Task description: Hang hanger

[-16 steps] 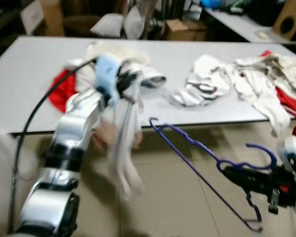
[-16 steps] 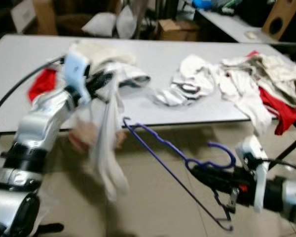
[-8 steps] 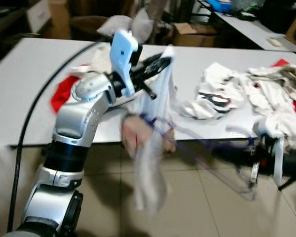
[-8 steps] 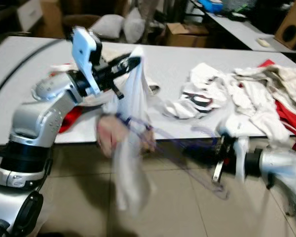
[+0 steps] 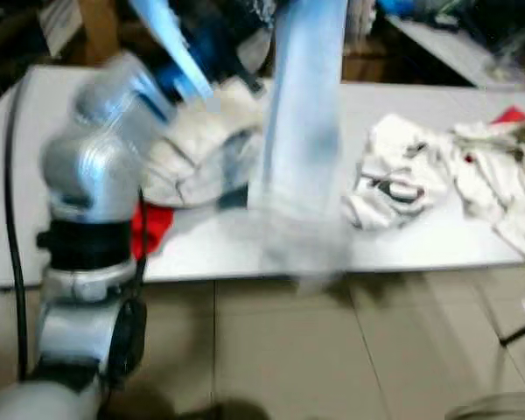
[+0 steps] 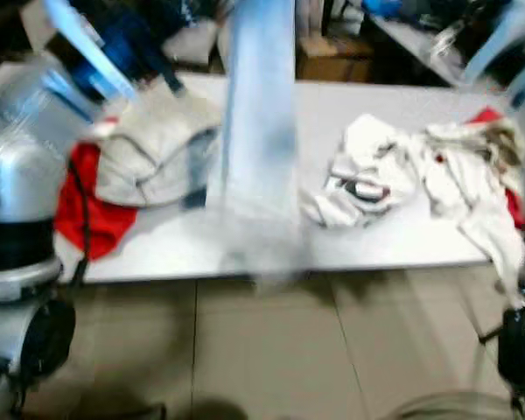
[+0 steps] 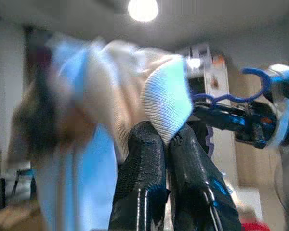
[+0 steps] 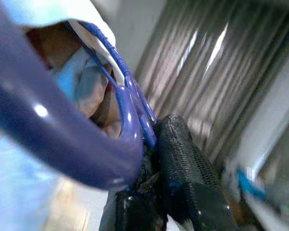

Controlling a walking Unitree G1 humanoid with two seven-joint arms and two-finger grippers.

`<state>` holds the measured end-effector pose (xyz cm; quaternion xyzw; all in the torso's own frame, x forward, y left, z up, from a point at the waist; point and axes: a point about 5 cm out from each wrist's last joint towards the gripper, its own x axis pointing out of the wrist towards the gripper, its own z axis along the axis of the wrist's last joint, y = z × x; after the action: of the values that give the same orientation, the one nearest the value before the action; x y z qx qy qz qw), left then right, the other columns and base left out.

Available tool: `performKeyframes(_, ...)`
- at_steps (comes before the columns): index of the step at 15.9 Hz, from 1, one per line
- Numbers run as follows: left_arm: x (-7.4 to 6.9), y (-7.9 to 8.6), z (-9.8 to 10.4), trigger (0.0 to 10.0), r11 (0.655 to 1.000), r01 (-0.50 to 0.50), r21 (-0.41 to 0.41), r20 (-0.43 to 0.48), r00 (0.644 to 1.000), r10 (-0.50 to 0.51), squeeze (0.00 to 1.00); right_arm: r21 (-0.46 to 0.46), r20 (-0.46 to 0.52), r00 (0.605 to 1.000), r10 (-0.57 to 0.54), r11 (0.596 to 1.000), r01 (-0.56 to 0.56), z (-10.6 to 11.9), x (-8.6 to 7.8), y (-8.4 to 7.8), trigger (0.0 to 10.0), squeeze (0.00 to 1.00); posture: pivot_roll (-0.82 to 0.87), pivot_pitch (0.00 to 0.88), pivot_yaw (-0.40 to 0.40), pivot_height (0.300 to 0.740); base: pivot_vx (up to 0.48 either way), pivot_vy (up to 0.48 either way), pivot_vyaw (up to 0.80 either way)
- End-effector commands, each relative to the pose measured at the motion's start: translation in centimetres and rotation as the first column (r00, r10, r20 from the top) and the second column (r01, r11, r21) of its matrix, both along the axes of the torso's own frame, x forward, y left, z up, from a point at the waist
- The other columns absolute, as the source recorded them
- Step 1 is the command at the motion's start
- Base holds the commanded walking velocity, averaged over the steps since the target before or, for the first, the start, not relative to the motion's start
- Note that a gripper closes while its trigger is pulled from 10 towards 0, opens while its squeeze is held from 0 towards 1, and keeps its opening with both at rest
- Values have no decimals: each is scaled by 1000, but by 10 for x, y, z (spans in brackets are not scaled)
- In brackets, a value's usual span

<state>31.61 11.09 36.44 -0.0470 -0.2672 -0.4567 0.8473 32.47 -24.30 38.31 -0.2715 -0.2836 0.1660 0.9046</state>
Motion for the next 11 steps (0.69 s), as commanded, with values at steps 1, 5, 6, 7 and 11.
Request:
performKeyframes(1,0,-3,4,10000,1000,17,-16,-8,1000,-17,0,45,-1,1000,3,999,-2,-3,0,-11,10000,0,-69,0,-96,740,375,0,0)
performKeyframes(5,12,3,-38,10000,990,-86,108,-98,990,97,0,-103,-165,984,60,992,-78,-72,7,8,10000,0,-72,0,-96,740,377,0,0)
performKeyframes(6,16,1,-73,10000,968,-130,213,-165,972,167,0,-120,-300,949,95,983,-137,-108,2,11,10000,0,-75,0,-94,740,352,0,0)
performKeyframes(7,18,1,-87,10000,955,-147,259,-190,961,200,0,-121,-358,927,112,979,-165,-122,-2,11,10000,0,-75,0,-94,740,337,0,0)
performKeyframes(11,42,17,-173,10000,776,-345,528,-322,764,559,0,-167,-749,636,188,875,-455,-214,-68,22,10000,0,-86,0,-79,740,0,0,0)
